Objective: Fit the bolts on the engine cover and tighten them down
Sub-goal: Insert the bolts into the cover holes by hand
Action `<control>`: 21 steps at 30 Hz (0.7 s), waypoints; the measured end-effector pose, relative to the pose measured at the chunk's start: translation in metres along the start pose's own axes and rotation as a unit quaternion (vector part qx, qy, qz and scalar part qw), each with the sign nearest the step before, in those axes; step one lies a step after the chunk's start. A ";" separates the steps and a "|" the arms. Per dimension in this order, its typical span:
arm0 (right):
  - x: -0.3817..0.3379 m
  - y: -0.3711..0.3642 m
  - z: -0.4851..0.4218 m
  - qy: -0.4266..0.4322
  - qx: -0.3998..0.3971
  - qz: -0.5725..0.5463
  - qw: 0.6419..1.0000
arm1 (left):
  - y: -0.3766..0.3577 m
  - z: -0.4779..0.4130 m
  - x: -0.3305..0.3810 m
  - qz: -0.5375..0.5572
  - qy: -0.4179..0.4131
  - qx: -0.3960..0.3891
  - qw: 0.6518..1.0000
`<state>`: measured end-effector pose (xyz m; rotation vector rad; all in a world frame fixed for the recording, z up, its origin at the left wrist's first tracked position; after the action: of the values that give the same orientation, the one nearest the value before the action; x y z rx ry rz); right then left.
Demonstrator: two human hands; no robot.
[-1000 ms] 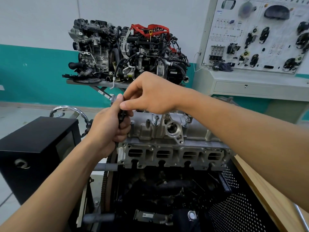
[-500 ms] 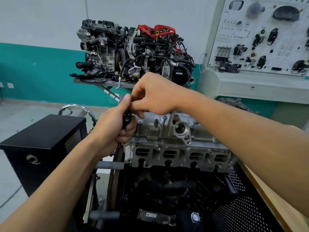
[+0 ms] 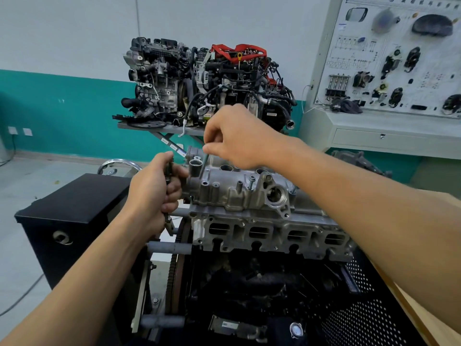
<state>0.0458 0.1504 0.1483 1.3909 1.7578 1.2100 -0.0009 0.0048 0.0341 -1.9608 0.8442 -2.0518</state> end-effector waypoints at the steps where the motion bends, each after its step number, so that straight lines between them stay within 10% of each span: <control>1: 0.000 -0.003 0.000 -0.001 -0.003 0.004 1.000 | 0.001 0.000 0.002 0.000 -0.004 0.005 1.000; 21: -0.002 -0.036 0.007 0.037 -0.102 0.043 0.993 | -0.009 0.002 0.010 -0.011 -0.016 -0.004 1.000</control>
<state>0.0376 0.1495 0.1129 1.3265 1.5853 1.4608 0.0026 0.0068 0.0475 -2.0102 0.8296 -2.0261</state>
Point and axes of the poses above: each hand's wrist, its own z-axis away from the middle knuckle, its own y-axis out of the back of the hand, x = y × z, the point moved 2 cm from there along -z, towards the middle knuckle, and after that the axes turned 10 degrees about z, right-handed, at the moved point
